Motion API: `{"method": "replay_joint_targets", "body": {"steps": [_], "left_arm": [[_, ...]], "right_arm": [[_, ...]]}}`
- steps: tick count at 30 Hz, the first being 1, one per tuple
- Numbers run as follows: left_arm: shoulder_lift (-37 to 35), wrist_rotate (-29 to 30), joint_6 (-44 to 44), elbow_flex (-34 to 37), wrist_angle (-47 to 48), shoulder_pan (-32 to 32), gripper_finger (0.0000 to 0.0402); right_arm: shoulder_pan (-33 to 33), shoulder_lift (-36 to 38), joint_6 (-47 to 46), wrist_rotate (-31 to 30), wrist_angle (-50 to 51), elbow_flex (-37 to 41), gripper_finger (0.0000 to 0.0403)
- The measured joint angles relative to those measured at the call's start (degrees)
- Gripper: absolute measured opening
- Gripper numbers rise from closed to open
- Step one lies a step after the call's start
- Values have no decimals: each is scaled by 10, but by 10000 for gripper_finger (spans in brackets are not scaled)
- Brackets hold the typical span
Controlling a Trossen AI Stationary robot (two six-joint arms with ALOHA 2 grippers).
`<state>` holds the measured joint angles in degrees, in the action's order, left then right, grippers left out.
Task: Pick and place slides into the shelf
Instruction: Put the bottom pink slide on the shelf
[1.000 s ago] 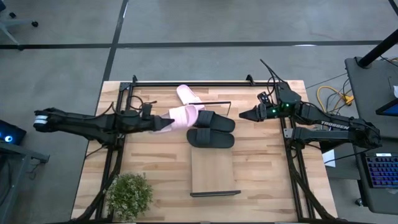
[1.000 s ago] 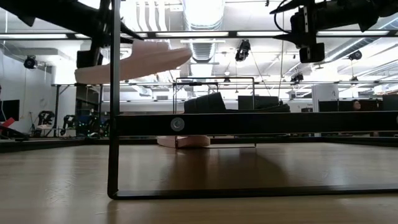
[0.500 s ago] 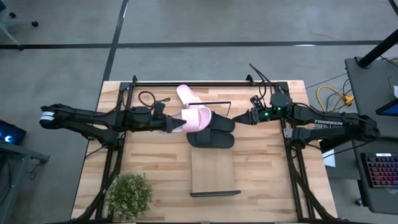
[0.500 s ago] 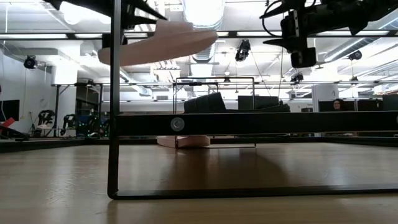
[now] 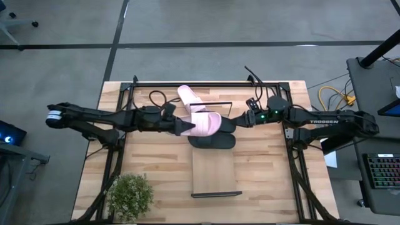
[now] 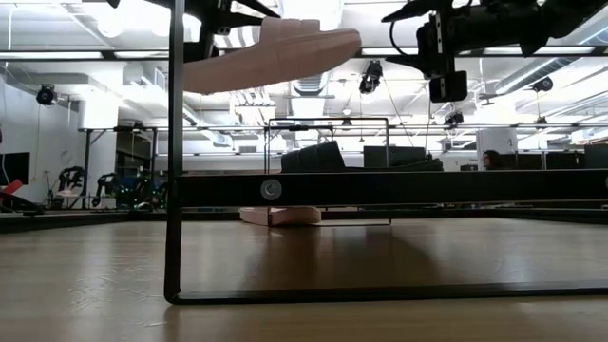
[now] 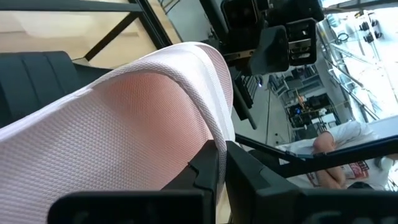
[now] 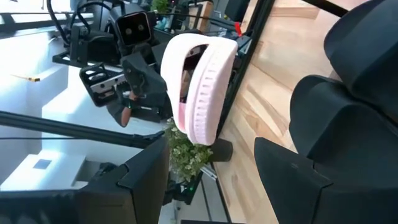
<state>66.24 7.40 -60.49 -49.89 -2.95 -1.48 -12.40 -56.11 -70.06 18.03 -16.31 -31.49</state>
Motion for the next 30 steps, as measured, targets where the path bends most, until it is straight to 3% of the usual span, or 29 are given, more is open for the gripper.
{"method": "replay_joint_targets", "body": {"steps": [15,30], "left_arm": [[41,-4,9,-56,6,0,0],[54,-5,-2,-64,4,0,0]], "right_arm": [[5,-2,10,-17,-29,0,226],[8,-3,16,-16,-36,0,226]]}}
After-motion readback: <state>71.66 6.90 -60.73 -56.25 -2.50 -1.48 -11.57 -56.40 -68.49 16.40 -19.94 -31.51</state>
